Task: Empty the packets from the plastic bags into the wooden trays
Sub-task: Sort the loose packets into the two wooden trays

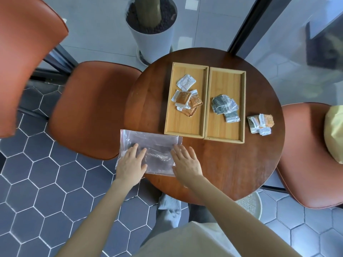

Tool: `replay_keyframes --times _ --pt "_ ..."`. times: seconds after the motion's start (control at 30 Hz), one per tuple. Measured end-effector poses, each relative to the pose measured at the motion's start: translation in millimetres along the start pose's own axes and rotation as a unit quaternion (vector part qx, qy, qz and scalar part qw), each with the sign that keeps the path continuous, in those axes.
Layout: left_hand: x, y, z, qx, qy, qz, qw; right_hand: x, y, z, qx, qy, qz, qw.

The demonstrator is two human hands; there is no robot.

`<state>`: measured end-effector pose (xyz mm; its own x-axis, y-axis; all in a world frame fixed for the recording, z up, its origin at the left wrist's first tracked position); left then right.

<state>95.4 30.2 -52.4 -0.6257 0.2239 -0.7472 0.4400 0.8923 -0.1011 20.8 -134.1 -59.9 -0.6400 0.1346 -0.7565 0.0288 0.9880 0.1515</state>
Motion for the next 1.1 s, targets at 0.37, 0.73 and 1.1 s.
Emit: replay_keyframes --times 0.37,0.73,1.1 --pt "-64.6 -64.0 28.2 0.02 -0.013 0.091 0.996 -37.0 -83.0 -22.5 0.031 -0.025 0.13 0.991" --pt "-118.7 -232.0 91.7 0.23 -0.062 0.083 0.968 -58.5 -235.9 -59.3 0.195 -0.045 0.227 0.953" --pt "-98.1 -341.4 141.6 0.309 -0.12 0.11 0.937 -43.3 -316.5 -62.9 0.261 -0.132 0.219 0.931"
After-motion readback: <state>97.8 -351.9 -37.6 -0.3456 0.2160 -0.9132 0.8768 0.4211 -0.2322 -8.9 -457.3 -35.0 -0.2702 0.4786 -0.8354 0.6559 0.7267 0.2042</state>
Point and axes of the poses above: each hand's wrist, its own z-axis towards the middle knuckle, its own x-axis out of the palm, y = z × x, the point moved 3 cm from there along z, towards the middle knuckle, and after that the axes turned 7 degrees about y, right-handed, at the moved point
